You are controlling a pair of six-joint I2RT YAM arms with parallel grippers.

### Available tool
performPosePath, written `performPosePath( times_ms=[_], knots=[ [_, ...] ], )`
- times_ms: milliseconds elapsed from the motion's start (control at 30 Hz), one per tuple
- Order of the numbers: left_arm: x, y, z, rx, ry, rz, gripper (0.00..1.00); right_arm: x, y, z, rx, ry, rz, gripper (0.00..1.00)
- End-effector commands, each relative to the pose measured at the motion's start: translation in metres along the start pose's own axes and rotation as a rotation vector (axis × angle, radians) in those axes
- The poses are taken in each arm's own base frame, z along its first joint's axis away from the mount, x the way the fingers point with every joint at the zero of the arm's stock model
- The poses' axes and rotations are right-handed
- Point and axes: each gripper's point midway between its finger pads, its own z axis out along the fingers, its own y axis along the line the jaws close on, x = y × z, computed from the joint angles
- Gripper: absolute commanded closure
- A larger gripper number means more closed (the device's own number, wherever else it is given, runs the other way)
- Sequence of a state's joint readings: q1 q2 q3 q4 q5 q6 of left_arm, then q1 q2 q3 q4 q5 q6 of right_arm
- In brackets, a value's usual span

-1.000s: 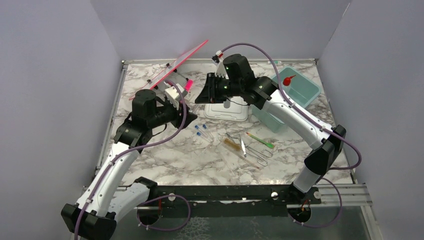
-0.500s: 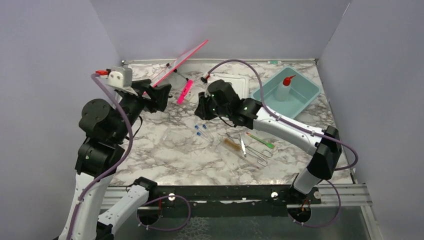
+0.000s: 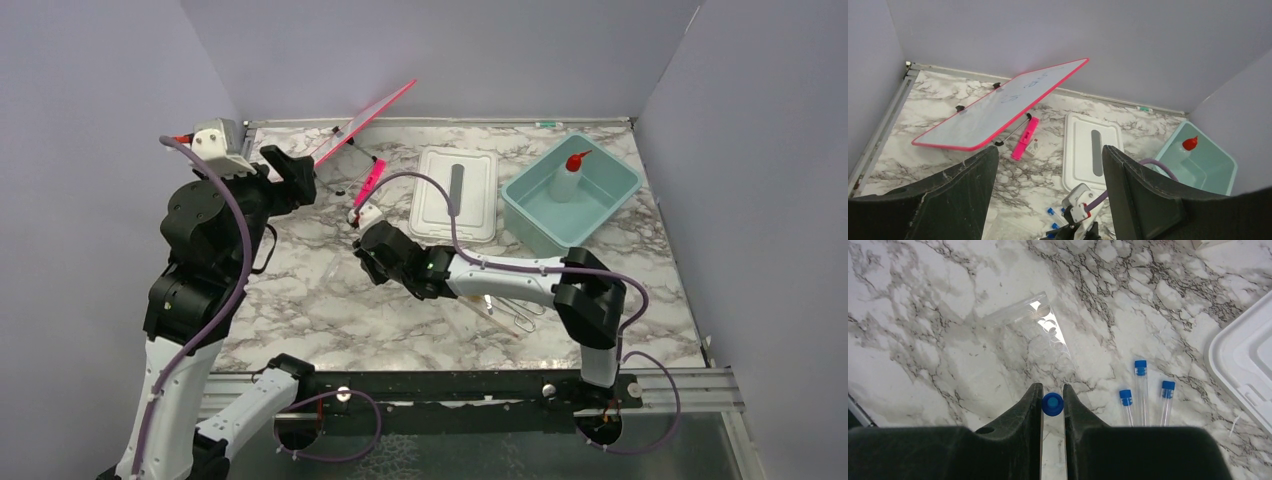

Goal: Organize the chemistry lab equipment

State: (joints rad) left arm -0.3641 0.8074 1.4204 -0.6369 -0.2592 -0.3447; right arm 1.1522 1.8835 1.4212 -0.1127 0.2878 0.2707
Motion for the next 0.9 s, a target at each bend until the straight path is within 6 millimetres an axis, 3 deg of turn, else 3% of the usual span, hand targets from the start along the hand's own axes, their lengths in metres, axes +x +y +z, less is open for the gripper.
performPosePath(
  times_ms=[0,533,867],
  knots=[
    [-0.002,0.01,0.005,-0.073,0.004,0.006,0.21,-0.023,0.006,0.013,-0.007,-0.11,-0.061,0.85],
    [0.03,0.022,0.02,-0.132,0.07,-0.009,0.21,0.024,0.046,-0.009,-0.165,-0.067,-0.164,0.85],
    [0.036,0.022,0.021,-0.13,0.083,-0.004,0.21,0.039,0.042,0.003,-0.124,-0.06,-0.199,0.85]
  ],
)
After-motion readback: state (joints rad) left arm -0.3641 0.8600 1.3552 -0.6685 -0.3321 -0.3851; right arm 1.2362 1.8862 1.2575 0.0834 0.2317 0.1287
